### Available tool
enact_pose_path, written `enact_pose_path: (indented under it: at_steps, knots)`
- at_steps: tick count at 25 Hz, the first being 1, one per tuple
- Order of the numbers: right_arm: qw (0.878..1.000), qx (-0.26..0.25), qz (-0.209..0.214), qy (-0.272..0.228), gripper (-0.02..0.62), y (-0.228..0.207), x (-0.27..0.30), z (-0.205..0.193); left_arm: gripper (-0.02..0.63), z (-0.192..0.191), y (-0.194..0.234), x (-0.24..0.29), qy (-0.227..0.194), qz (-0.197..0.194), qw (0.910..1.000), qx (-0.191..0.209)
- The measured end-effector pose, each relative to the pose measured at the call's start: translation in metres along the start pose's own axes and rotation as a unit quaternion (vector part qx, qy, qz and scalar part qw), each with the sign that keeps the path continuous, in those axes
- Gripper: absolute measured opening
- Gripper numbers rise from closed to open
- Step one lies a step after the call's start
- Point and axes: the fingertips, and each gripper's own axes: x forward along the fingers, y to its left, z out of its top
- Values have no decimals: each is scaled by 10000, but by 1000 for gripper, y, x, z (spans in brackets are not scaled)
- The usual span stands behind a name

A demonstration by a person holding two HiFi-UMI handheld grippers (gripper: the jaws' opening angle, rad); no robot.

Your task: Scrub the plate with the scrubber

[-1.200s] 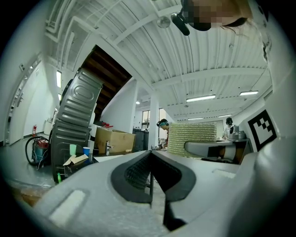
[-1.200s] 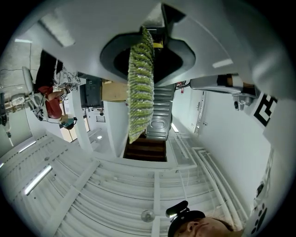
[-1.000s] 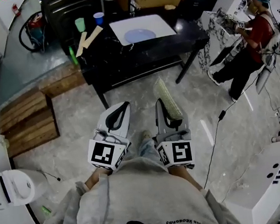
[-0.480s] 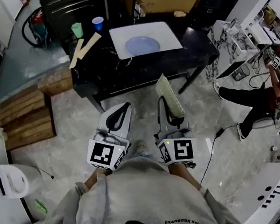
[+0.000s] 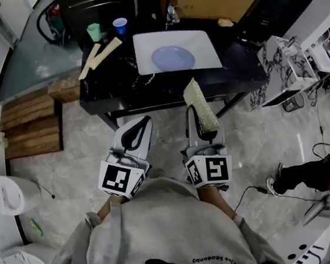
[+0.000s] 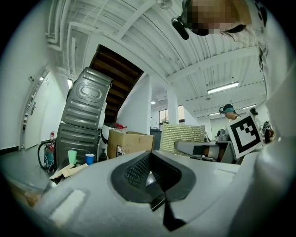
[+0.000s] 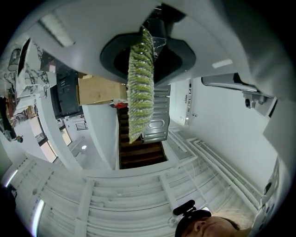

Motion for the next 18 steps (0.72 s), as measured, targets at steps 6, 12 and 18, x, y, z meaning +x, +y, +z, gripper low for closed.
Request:
enact_pose_path:
  at_steps: [6, 12, 18]
  knots:
    - [10000, -4, 75, 59, 67, -7, 1, -6, 5, -11, 5, 10, 110, 167, 9997, -144]
    - [9999, -17, -53, 150, 67, -18, -3, -17, 5, -13, 12, 25, -32, 141, 9997, -182]
    - [9995, -291, -64, 117, 67, -27, 16, -10, 5, -22, 30, 53, -39, 185, 9990, -393]
